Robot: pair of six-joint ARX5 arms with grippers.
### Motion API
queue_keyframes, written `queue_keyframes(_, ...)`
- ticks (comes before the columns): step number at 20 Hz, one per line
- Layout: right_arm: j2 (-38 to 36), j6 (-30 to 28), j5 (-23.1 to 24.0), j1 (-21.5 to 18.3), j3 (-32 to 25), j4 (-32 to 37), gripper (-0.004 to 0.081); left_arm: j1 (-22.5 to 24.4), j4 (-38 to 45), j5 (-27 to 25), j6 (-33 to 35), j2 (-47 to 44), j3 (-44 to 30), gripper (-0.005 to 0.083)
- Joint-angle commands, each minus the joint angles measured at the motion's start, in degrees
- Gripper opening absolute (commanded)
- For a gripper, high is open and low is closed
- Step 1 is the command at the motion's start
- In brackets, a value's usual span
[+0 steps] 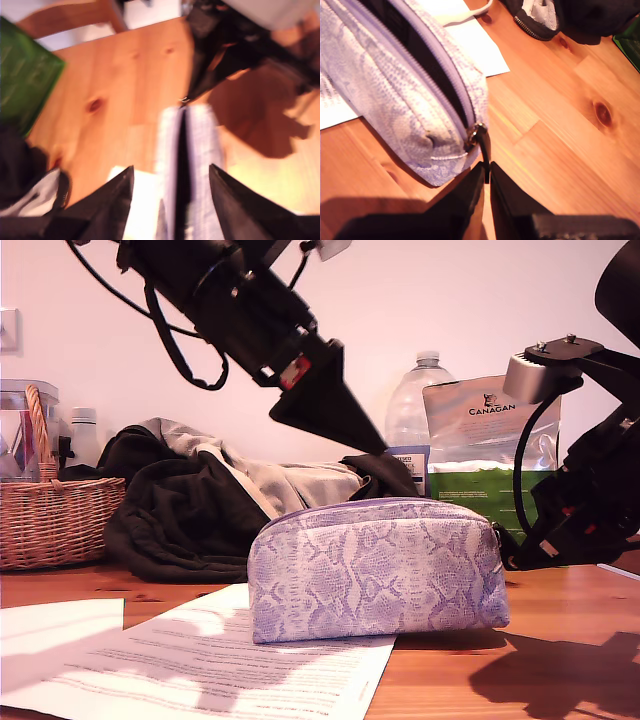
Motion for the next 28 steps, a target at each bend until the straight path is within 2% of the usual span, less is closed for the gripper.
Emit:
queue_keyframes(1, -0.15, -0.17, 0.11, 0.26, -0.70, 0.59, -0.0012, 1.07, 0.83, 1.31, -0.26, 3.04, -0.26, 0.0431)
queue_keyframes(3, -0.15, -0.17, 0.13, 0.26, -0.70, 0.59, -0.0012, 2.03, 1.53, 3.04, -0.39, 4.22, -0.26, 0.0451)
queue_keyframes(6, -0.15, -0.17, 0.11, 0.26, -0.70, 0.59, -0.0012, 2.89, 1.22, 4.52, -3.89, 4.85, -0.26, 0.0558)
queue_keyframes(11, -0.15, -0.17, 0.09, 0.26, -0.70, 0.61, -0.0012, 2.86, -0.57, 6.03, -3.87, 5.79, -0.26, 0.0557)
queue_keyframes(18, -0.15, -0.17, -0.09, 0.26, -0.70, 0.57, -0.0012, 2.86, 2.43, 6.03, -3.23, 9.81, -0.26, 0.0551)
queue_keyframes(19, -0.15, -0.15, -0.09, 0.26, -0.70, 0.61, -0.0012, 2.86, 1.92, 5.90, -3.23, 10.45, -0.26, 0.0531)
queue_keyframes(21, -0.15, -0.17, -0.07, 0.26, -0.70, 1.51, -0.0012, 2.86, 0.52, 5.68, -3.23, 11.37, -0.26, 0.0420)
queue_keyframes(26, -0.15, -2.84, 0.52, 0.26, -0.70, 4.79, -0.0012, 2.58, 1.90, 5.51, -3.10, 11.39, -0.24, -0.0029)
queue_keyframes(28, -0.17, -3.10, 0.59, 0.28, -0.70, 4.85, -0.0012, 2.54, 1.51, 5.14, -2.75, 11.39, -0.24, -0.0020)
